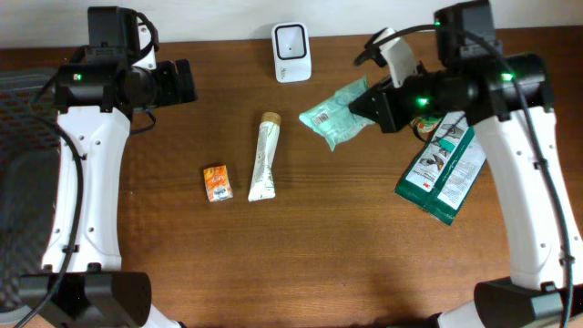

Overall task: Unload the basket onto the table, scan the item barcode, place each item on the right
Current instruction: 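Lift the mint-green pouch toward the scanner with the right gripper, then hold the mint-green pouch in front of the scanner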

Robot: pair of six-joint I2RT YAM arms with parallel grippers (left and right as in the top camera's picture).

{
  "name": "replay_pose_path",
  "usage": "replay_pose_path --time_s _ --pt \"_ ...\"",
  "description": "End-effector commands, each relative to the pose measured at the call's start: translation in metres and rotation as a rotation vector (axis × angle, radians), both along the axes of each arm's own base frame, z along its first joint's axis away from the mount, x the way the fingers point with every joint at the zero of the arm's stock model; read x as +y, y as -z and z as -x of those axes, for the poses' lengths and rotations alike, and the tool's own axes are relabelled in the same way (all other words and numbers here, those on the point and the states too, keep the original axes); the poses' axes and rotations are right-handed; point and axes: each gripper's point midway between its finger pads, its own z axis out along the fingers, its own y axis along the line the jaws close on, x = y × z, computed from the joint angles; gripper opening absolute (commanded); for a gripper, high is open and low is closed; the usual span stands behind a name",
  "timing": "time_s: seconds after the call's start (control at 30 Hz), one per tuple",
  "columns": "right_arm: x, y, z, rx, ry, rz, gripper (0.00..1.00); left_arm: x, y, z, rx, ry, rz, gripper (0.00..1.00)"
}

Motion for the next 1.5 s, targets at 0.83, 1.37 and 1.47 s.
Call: replay_pose_path --time_s 0.83,1.37,1.47 --pt "0.062 0.099 -0.302 -1.212 0.210 0.833 0.04 0.001 -0.001 -0.001 -0.003 0.002 -0.006 0.99" --pt "0.071 0.128 -0.306 -1.239 0.083 0.920 0.04 0.001 -0.001 -0.001 -0.003 0.002 -0.006 0.99" --pt "0.071 0.128 -0.306 -1.238 0.088 0.924 0.04 0.001 -0.001 -0.001 -0.003 0.002 -0.006 0.99"
